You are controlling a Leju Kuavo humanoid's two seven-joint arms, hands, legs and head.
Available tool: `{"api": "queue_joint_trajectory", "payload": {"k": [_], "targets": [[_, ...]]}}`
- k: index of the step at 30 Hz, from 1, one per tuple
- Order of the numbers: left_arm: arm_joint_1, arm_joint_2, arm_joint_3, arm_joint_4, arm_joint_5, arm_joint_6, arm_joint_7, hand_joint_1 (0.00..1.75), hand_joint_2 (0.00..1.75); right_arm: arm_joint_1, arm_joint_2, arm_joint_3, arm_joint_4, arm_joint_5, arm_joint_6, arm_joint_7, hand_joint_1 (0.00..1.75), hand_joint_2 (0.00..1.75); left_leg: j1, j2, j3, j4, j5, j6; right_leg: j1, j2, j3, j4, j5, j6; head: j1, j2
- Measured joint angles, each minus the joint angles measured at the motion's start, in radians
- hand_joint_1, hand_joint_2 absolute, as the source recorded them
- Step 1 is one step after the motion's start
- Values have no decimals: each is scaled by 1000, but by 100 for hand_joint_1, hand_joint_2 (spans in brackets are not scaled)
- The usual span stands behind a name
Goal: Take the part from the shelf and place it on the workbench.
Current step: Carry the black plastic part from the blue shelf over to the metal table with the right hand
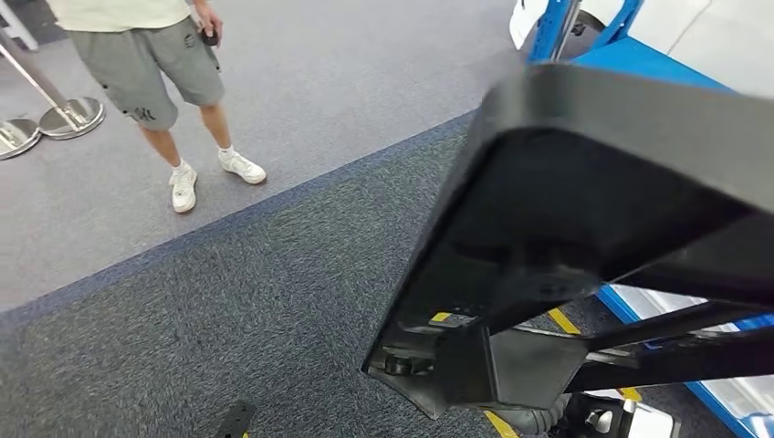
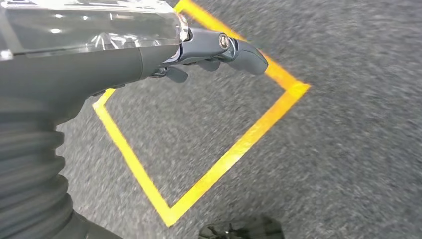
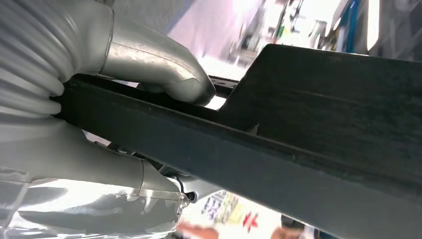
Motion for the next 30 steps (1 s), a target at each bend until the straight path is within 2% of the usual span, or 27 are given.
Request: {"api": "queue_joint_trajectory", "payload": {"k": [1, 2, 3, 4, 5, 6, 8, 9, 10, 12, 13, 14, 15, 16, 17, 18, 20, 21, 22, 23, 24, 25, 26, 28, 30], "targets": [[2, 0, 0, 0, 1, 0, 0, 0, 175, 2, 0, 0, 2, 0, -2, -3, 175, 175, 0, 3, 10, -12, 13, 0, 1, -16, 1, 0, -1, 0, 0, 0], [3, 0, 0, 0, 1, 0, 0, 0, 175, 5, 0, 0, 3, 0, -3, -7, 175, 175, 0, 9, 40, -62, 41, 1, 1, -31, 2, 1, -3, 2, 0, 0], [3, 0, 0, 0, 1, 0, 0, 0, 175, 10, 0, -1, 4, 1, -5, -12, 175, 175, -1, 25, 81, -135, 70, 4, 2, -44, 4, 1, -5, 4, 0, 0], [2, 0, 0, 0, 1, 0, 0, 0, 175, 15, -1, -2, 4, 2, -6, -18, 175, 175, -5, 44, 119, -202, 91, 11, 4, -56, 6, 1, -7, 7, 0, 0], [0, 0, 0, 0, 1, 0, 1, 0, 175, 19, -2, -2, 4, 2, -6, -23, 175, 175, -9, 58, 143, -249, 103, 19, 7, -67, 7, 2, -9, 11, 0, 0], [0, 0, 0, 0, 1, 0, 1, 0, 175, 23, -3, -4, 4, 2, -6, -29, 175, 175, -13, 66, 154, -273, 105, 27, 9, -76, 8, 2, -10, 16, 0, 0], [2, 2, 0, 0, 1, 0, 3, 0, 175, 27, -6, -6, 3, 2, -6, -37, 175, 175, -17, 49, 151, -278, 105, 41, 9, -92, 10, 1, -11, 26, 0, 0], [3, 2, 0, 0, 2, 0, 3, 0, 175, 28, -8, -6, 3, 2, -6, -39, 175, 175, -15, 38, 151, -282, 108, 47, 7, -83, 11, 5, -16, 32, 0, 0], [3, 3, 0, 0, 1, -1, 4, 0, 175, 29, -10, -7, 3, 2, -8, -41, 175, 175, -13, 28, 152, -287, 112, 53, 4, -59, 6, 21, -30, 37, 0, 0], [0, 3, 0, 0, -3, -2, 4, 0, 175, 33, -15, -10, 3, 1, -14, -42, 175, 175, -10, 7, 153, -292, 118, 63, -1, 6, -34, 114, -88, 44, 0, 0], [-2, 3, -1, 0, -6, -3, 4, 0, 175, 38, -18, -13, 3, 1, -18, -42, 175, 175, -10, -4, 152, -292, 119, 66, -2, 26, -68, 184, -122, 44, 0, 0], [-2, 3, -2, 0, -8, -4, 4, 0, 175, 44, -20, -15, 3, 1, -22, -42, 175, 175, -11, -17, 150, -292, 120, 67, -2, 34, -101, 248, -146, 45, 0, 0], [-1, 3, -2, 0, -10, -6, 4, 0, 175, 50, -22, -16, 3, 3, -28, -42, 175, 175, -11, -30, 149, -290, 121, 68, -2, 37, -121, 287, -152, 45, 0, 0], [0, 4, -3, 0, -11, -7, 4, 0, 175, 58, -23, -17, 2, 5, -33, -42, 175, 175, -12, -45, 149, -289, 121, 67, -2, 38, -125, 291, -140, 45, 0, 0], [0, 4, -3, 0, -13, -8, 4, 0, 175, 66, -24, -19, -1, 8, -38, -43, 175, 175, -11, -60, 148, -286, 121, 67, -3, 41, -109, 253, -108, 44, 0, 0], [0, 4, -5, 0, -14, -9, 4, 0, 175, 75, -24, -21, -5, 12, -43, -44, 175, 175, -11, -75, 148, -282, 120, 65, -5, 56, -78, 184, -67, 43, 0, 0], [-2, 4, -9, 0, -17, -11, 5, 0, 175, 88, -25, -24, -15, 20, -50, -47, 175, 175, -11, -103, 141, -274, 120, 57, -11, 113, -25, 58, -16, 40, 0, 0], [-3, 5, -11, 0, -17, -12, 5, 0, 175, 93, -25, -25, -20, 23, -53, -49, 175, 175, -11, -114, 135, -271, 121, 51, -12, 134, -14, 27, -8, 39, 0, 0], [-3, 5, -14, 0, -19, -12, 6, 0, 175, 97, -26, -27, -23, 25, -55, -50, 175, 175, -9, -126, 130, -271, 124, 44, -10, 140, -13, 20, -11, 36, 0, 0], [-3, 5, -16, 0, -20, -13, 6, 0, 175, 100, -26, -28, -27, 25, -57, -51, 175, 175, -6, -138, 125, -272, 127, 37, -9, 128, -14, 18, -8, 32, 0, 0], [-1, 5, -19, 0, -21, -14, 7, 0, 175, 100, -26, -30, -31, 24, -57, -51, 175, 175, -4, -139, 121, -270, 128, 32, -8, 114, -12, 14, -6, 25, 0, 0], [0, 5, -20, 0, -23, -14, 8, 0, 175, 100, -26, -31, -35, 23, -58, -51, 175, 175, -5, -121, 115, -260, 121, 27, -8, 100, -9, 9, -3, 19, 0, 0], [0, 6, -21, 0, -23, -14, 8, 0, 175, 101, -26, -32, -39, 21, -58, -51, 175, 175, -6, -91, 103, -233, 103, 23, -9, 85, -6, 4, -1, 12, 0, 0], [-3, 6, -23, 0, -21, -14, 9, 0, 175, 105, -26, -34, -46, 18, -57, -51, 175, 175, -6, -25, 53, -123, 41, 16, -5, 50, -2, 0, -1, 4, 0, 0], [-2, 6, -24, 0, -17, -12, 9, 0, 175, 108, -26, -34, -48, 18, -54, -50, 175, 175, -2, -6, 2, -9, -5, 9, -1, 16, -2, 0, -3, 0, 0, 0]]}}
